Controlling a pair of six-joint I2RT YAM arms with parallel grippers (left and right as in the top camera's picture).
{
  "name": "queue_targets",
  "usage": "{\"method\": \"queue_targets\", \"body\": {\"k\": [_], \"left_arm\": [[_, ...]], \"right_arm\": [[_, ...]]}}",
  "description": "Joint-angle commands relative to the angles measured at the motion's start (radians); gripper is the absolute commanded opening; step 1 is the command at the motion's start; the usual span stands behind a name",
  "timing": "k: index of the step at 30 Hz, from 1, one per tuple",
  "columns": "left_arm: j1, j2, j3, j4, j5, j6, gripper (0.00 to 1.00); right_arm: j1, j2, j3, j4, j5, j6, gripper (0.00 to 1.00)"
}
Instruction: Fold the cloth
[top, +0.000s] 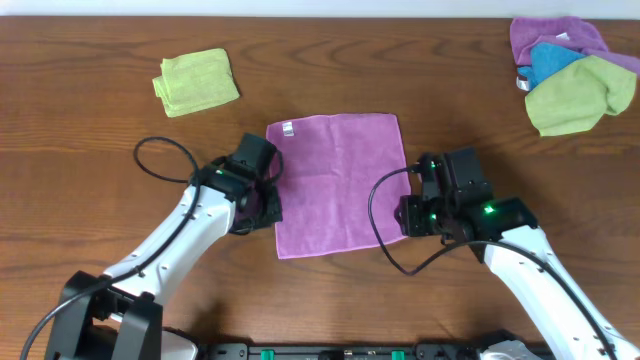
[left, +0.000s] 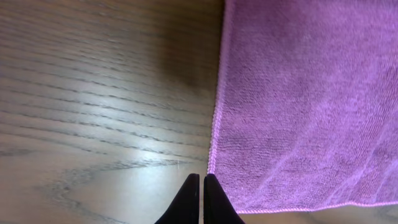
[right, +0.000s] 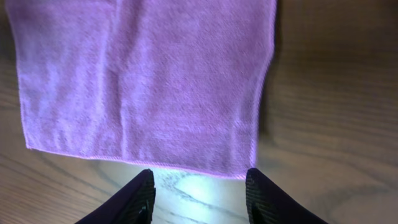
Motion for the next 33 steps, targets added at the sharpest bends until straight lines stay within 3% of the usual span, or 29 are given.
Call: {"method": "queue_targets", "body": {"k": [1, 10, 17, 24, 33], "left_arm": [[0.02, -0.005, 0.014, -0.003, 0.023, 0.022, 0.06], [0.019, -0.005, 0.014, -0.02, 0.048, 0.02, 0.06], [0.041, -0.004, -0.011, -0.04, 0.012, 0.013, 0.06], [0.116, -0.004, -0.082, 0.025, 0.168, 0.048, 0.06], [0.068, -0.008, -0.189, 0.072, 0.301, 0.041, 0.06]], "right_arm": [[-0.009, -0.006, 0.008, -0.018, 0.008, -0.021, 0.47], [-0.013, 0.007, 0.005, -0.062, 0.105, -0.019, 0.53], [-0.077, 0.026, -0.029, -0.037, 0.113, 0.002, 0.5], [-0.167, 0.026, -0.047, -0.004, 0.024, -0.026, 0.51], [-0.177, 0.032, -0.08, 0.048, -0.019, -0.047, 0.53]]}}
